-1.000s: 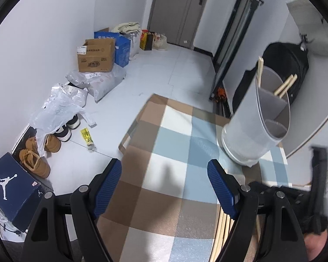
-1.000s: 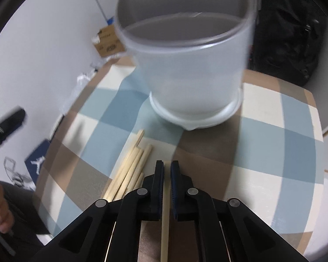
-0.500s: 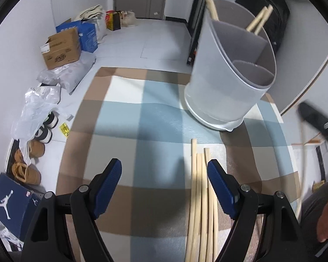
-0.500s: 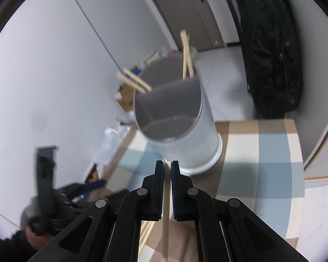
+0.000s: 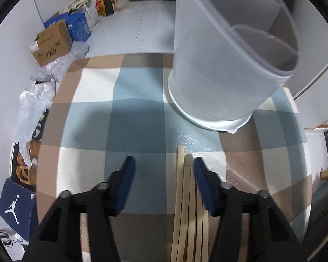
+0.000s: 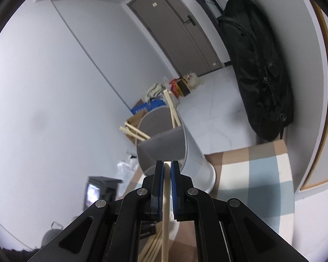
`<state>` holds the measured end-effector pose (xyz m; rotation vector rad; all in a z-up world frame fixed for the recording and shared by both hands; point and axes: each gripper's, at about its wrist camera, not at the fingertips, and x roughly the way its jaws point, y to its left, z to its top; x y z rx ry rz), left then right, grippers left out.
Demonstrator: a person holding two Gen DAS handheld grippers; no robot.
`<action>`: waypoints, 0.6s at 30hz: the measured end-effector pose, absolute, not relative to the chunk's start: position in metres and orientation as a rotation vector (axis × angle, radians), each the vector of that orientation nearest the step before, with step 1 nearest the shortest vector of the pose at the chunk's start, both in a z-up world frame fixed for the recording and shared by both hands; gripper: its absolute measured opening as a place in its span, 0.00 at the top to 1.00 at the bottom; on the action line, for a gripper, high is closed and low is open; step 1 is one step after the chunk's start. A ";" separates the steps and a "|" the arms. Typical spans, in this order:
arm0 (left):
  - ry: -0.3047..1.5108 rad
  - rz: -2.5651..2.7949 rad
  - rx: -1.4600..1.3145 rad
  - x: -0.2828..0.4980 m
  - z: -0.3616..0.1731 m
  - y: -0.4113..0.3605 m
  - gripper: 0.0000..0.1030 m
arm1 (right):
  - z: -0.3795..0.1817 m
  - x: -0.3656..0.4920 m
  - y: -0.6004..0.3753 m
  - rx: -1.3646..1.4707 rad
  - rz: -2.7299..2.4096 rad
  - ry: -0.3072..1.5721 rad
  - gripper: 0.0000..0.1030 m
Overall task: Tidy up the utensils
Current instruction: 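Close the right gripper on a chopstick while the left gripper closes on another, then lift both grippers with chopsticks up above the utensil holder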
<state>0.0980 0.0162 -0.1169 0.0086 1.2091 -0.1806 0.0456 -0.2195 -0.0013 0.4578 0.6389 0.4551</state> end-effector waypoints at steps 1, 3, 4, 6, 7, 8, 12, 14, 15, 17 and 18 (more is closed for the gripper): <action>1.220 -0.181 -0.001 0.100 -0.118 0.016 0.61 | 0.000 0.046 -0.221 0.462 0.457 0.636 0.94; 1.221 -0.177 -0.003 0.102 -0.117 0.016 0.61 | -0.001 0.049 -0.221 0.469 0.460 0.626 0.94; 1.223 -0.180 -0.009 0.103 -0.116 0.015 0.62 | -0.001 0.049 -0.221 0.470 0.457 0.620 0.94; 1.227 -0.184 -0.031 0.104 -0.116 0.016 0.71 | 0.000 0.049 -0.223 0.471 0.453 0.613 0.94; 1.230 -0.183 -0.041 0.105 -0.115 0.015 0.75 | 0.000 0.049 -0.223 0.471 0.451 0.610 0.94; 1.230 -0.182 -0.056 0.106 -0.115 0.017 0.84 | 0.001 0.048 -0.224 0.472 0.445 0.604 0.94; 1.240 -0.181 -0.149 0.109 -0.117 0.025 0.98 | 0.003 0.048 -0.227 0.479 0.429 0.589 0.94; 1.238 -0.176 -0.173 0.109 -0.117 0.026 0.98 | 0.002 0.048 -0.228 0.480 0.426 0.588 0.94; 1.235 -0.167 -0.172 0.112 -0.117 0.025 0.98 | 0.002 0.048 -0.228 0.479 0.423 0.586 0.94; 1.221 -0.158 -0.171 0.110 -0.115 0.027 0.98 | 0.004 0.047 -0.228 0.473 0.416 0.575 0.94; 1.212 -0.156 -0.172 0.110 -0.113 0.027 0.98 | 0.004 0.047 -0.228 0.472 0.414 0.568 0.94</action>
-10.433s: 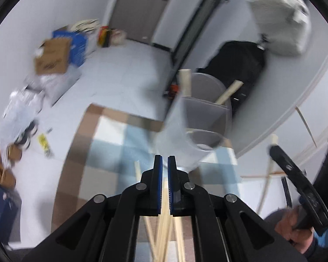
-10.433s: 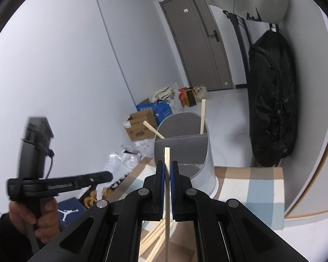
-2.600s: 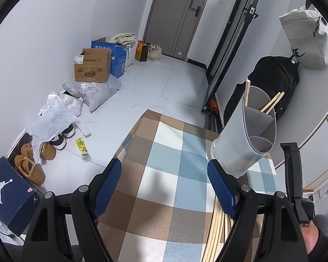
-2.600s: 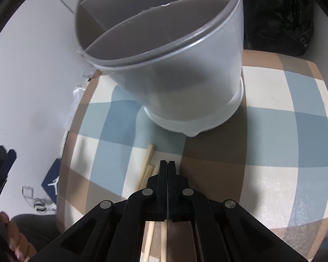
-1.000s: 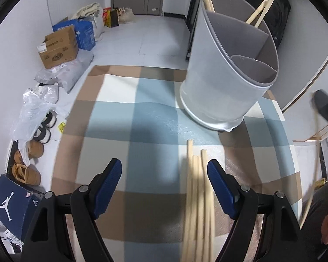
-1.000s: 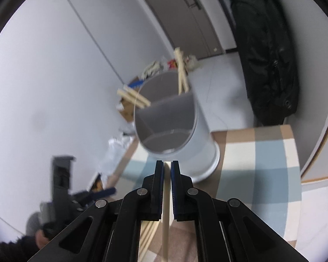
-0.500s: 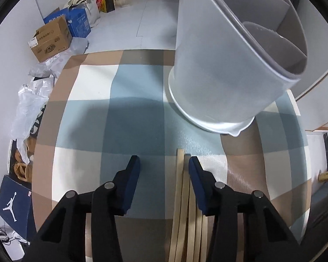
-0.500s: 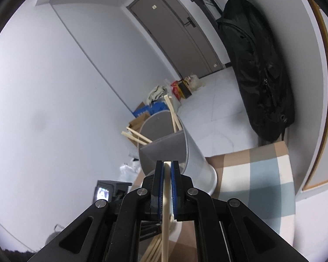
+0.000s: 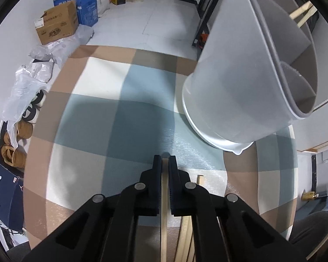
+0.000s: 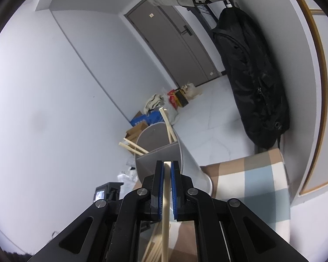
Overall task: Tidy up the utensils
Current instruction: 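Lift both grippers with chopsticks up above the utensil holder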
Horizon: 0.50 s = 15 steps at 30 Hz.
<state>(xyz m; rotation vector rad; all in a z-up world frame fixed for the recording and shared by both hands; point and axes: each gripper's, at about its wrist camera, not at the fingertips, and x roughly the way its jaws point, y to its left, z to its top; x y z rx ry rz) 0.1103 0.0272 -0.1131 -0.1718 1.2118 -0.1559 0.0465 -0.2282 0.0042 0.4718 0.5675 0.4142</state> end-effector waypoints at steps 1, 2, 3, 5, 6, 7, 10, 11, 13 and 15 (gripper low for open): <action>1.200 -0.151 -0.173 0.109 -0.110 0.028 0.98 | 0.005 0.046 -0.229 0.471 0.413 0.560 0.94; 1.188 -0.146 -0.176 0.107 -0.107 0.029 0.98 | 0.006 0.045 -0.229 0.470 0.408 0.548 0.94; 1.179 -0.145 -0.180 0.106 -0.104 0.029 0.98 | 0.007 0.044 -0.230 0.468 0.406 0.539 0.94; 1.144 -0.138 -0.181 0.102 -0.094 0.031 0.98 | 0.008 0.042 -0.230 0.462 0.400 0.521 0.94; 1.130 -0.138 -0.183 0.099 -0.089 0.032 0.98 | 0.009 0.041 -0.230 0.456 0.396 0.510 0.94; 1.112 -0.141 -0.188 0.095 -0.083 0.031 0.98 | 0.010 0.040 -0.229 0.452 0.394 0.504 0.94; 1.054 -0.146 -0.186 0.084 -0.067 0.033 0.98 | 0.012 0.037 -0.228 0.444 0.389 0.480 0.94; 1.037 -0.152 -0.190 0.085 -0.064 0.035 0.98 | 0.014 0.036 -0.227 0.439 0.391 0.471 0.94; 0.988 -0.162 -0.197 0.077 -0.050 0.037 0.98 | 0.017 0.034 -0.224 0.429 0.395 0.457 0.94; 0.942 -0.178 -0.216 0.071 -0.036 0.038 0.98 | 0.021 0.032 -0.220 0.419 0.401 0.444 0.94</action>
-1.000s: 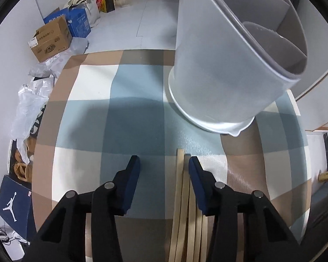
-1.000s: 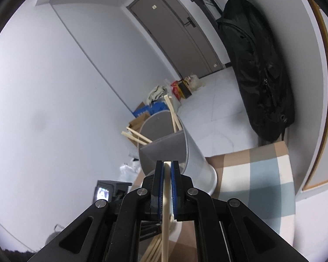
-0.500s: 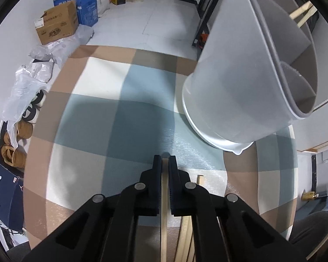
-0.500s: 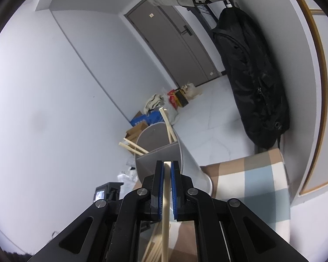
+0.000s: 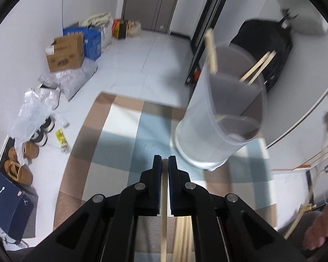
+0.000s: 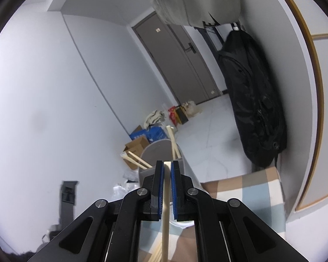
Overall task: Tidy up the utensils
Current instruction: 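Lift both grippers with chopsticks up above the utensil holder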
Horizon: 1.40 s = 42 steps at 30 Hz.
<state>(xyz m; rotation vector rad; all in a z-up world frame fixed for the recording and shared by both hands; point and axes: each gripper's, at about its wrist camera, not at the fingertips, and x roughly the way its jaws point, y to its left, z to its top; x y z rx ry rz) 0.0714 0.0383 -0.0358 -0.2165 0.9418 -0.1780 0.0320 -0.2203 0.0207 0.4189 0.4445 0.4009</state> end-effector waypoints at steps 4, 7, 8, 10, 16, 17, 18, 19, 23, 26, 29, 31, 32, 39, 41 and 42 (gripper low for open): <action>0.847 -0.192 -0.258 0.072 -0.012 0.048 0.98 | 0.032 0.030 -0.212 0.403 0.412 0.425 0.94; 0.756 -0.203 -0.306 0.074 0.011 0.062 0.98 | 0.046 0.030 -0.208 0.383 0.422 0.392 0.94; 0.725 -0.203 -0.316 0.074 0.017 0.066 0.98 | 0.050 0.031 -0.207 0.380 0.426 0.384 0.94; 0.639 -0.201 -0.337 0.075 0.037 0.070 0.98 | 0.064 0.035 -0.206 0.371 0.430 0.363 0.94; 0.401 -0.179 -0.360 0.083 0.085 0.066 0.98 | 0.104 0.058 -0.203 0.345 0.441 0.293 0.94; 0.378 -0.176 -0.363 0.086 0.089 0.066 0.98 | 0.110 0.062 -0.202 0.342 0.444 0.282 0.94; 0.351 -0.178 -0.375 0.093 0.094 0.064 0.98 | 0.115 0.065 -0.201 0.339 0.445 0.272 0.94; 0.336 -0.181 -0.381 0.095 0.097 0.064 0.98 | 0.121 0.071 -0.200 0.335 0.445 0.257 0.94; 0.265 -0.171 -0.389 0.114 0.105 0.062 0.98 | 0.134 0.092 -0.197 0.332 0.441 0.219 0.94; 0.223 -0.157 -0.392 0.122 0.108 0.063 0.98 | 0.141 0.108 -0.194 0.333 0.428 0.190 0.94; 0.191 -0.143 -0.396 0.134 0.106 0.064 0.98 | 0.141 0.128 -0.188 0.327 0.425 0.173 0.94; 0.167 -0.122 -0.395 0.141 0.102 0.063 0.98 | 0.139 0.141 -0.185 0.325 0.415 0.166 0.94; 0.158 -0.109 -0.398 0.145 0.099 0.062 0.98 | 0.138 0.145 -0.183 0.325 0.414 0.167 0.94; 0.149 -0.114 -0.393 0.168 0.079 0.057 0.98 | 0.115 0.180 -0.175 0.320 0.386 0.166 0.94; 0.148 -0.112 -0.390 0.172 0.076 0.055 0.98 | 0.112 0.187 -0.175 0.326 0.374 0.161 0.94; 0.151 -0.114 -0.387 0.174 0.073 0.053 0.98 | 0.110 0.189 -0.174 0.331 0.369 0.157 0.94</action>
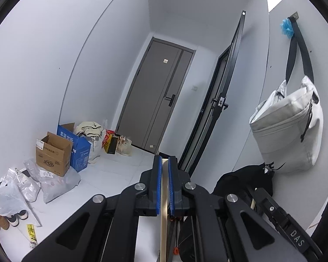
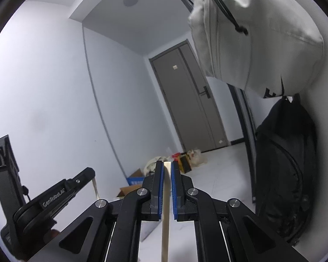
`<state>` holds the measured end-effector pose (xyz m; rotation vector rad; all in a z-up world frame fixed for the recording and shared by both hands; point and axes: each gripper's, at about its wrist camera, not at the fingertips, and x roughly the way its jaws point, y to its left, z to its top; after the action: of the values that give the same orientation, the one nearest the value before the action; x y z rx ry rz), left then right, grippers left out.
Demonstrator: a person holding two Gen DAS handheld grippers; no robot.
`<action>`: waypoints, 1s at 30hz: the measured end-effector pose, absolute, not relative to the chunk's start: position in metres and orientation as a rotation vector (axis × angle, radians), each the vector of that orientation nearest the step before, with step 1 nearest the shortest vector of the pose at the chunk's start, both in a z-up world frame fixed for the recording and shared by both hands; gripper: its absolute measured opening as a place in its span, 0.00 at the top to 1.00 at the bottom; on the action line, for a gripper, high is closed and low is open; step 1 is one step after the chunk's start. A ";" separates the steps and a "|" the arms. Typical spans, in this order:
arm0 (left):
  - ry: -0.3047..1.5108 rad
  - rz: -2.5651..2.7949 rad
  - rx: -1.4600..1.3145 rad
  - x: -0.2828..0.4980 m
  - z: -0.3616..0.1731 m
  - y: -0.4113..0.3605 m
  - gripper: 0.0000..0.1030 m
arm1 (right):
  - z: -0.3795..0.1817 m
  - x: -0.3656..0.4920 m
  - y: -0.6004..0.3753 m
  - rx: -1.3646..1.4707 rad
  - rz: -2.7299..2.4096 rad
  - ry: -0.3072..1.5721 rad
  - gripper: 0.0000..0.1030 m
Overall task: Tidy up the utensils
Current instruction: 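Lift both grippers with chopsticks up above the utensil holder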
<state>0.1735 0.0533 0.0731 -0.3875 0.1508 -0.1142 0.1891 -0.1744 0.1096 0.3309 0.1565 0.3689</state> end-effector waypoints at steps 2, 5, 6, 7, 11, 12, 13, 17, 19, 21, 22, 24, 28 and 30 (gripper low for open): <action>0.148 -0.111 -0.372 0.177 0.069 0.050 0.98 | 0.107 0.192 -0.172 0.332 0.361 0.148 0.94; 0.151 -0.120 -0.364 0.179 0.065 0.045 0.98 | 0.102 0.198 -0.169 0.323 0.352 0.130 0.94; 0.151 -0.125 -0.363 0.178 0.065 0.044 0.98 | 0.100 0.198 -0.167 0.312 0.348 0.120 0.94; 0.151 -0.126 -0.356 0.178 0.064 0.042 0.98 | 0.098 0.196 -0.165 0.306 0.347 0.114 0.94; 0.148 -0.138 -0.323 0.176 0.060 0.035 0.98 | 0.087 0.194 -0.159 0.281 0.342 0.089 0.94; 0.150 -0.141 -0.320 0.178 0.059 0.034 0.98 | 0.085 0.193 -0.158 0.277 0.341 0.085 0.94; 0.150 -0.147 -0.316 0.178 0.058 0.033 0.98 | 0.082 0.191 -0.157 0.272 0.340 0.074 0.94; 0.155 -0.171 -0.309 0.180 0.050 0.030 0.98 | 0.077 0.183 -0.155 0.266 0.329 0.045 0.94; 0.161 -0.174 -0.306 0.180 0.047 0.029 0.98 | 0.073 0.178 -0.157 0.267 0.330 0.038 0.94; 0.147 -0.173 -0.304 0.176 0.046 0.030 0.98 | 0.071 0.172 -0.157 0.275 0.332 0.042 0.94; 0.143 -0.172 -0.300 0.175 0.046 0.030 0.98 | 0.071 0.169 -0.158 0.277 0.338 0.042 0.94; 0.143 -0.176 -0.299 0.174 0.048 0.031 0.98 | 0.068 0.170 -0.157 0.267 0.344 0.044 0.94; 0.148 -0.194 -0.287 0.171 0.048 0.031 0.98 | 0.066 0.163 -0.157 0.242 0.361 0.048 0.94; 0.153 -0.204 -0.271 0.169 0.048 0.029 0.98 | 0.065 0.160 -0.156 0.226 0.371 0.057 0.94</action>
<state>0.1685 0.0294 0.0477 -0.2711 0.1529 -0.2042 0.1597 -0.1557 0.0651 0.2257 0.0570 0.3709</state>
